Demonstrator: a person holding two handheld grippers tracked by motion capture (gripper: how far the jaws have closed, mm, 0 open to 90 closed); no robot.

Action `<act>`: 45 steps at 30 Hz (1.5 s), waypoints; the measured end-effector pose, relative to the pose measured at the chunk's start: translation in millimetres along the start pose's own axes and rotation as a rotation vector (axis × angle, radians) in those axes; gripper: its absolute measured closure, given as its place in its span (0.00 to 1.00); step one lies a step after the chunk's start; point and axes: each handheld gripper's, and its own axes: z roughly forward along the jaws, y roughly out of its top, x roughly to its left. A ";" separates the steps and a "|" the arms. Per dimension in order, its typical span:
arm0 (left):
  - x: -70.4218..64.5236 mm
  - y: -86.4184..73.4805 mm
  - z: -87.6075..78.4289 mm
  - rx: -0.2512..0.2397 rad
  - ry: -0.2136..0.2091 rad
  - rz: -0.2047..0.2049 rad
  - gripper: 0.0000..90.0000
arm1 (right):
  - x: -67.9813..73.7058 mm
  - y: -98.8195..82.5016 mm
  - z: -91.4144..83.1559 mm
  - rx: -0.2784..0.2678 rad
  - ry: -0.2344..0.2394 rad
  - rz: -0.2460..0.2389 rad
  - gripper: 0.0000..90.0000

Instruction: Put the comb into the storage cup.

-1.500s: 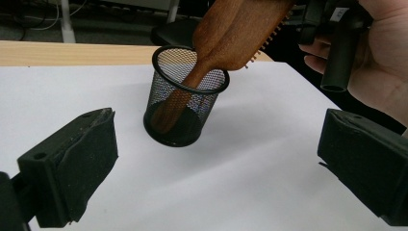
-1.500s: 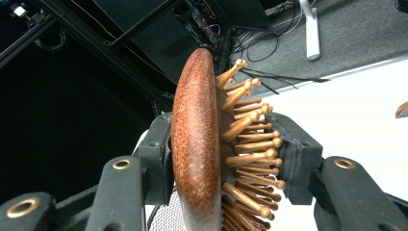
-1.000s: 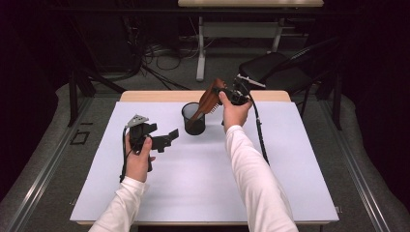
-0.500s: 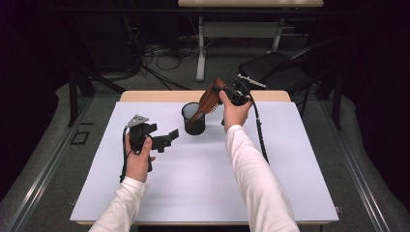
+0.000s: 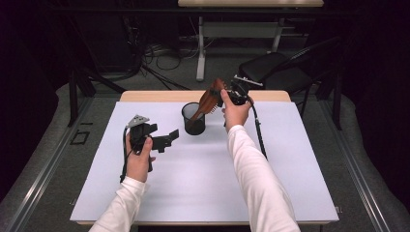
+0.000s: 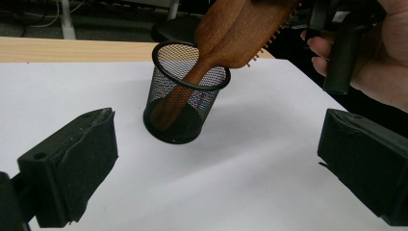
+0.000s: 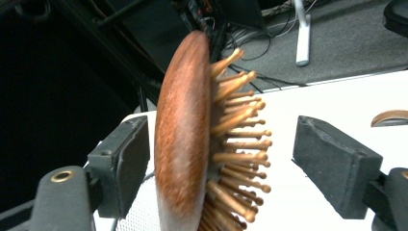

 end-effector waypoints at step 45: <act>4.5 1.0 -1.4 0.001 -0.004 -0.012 0.00 | -10.3 11.4 -12.9 0.061 0.072 0.044 0.00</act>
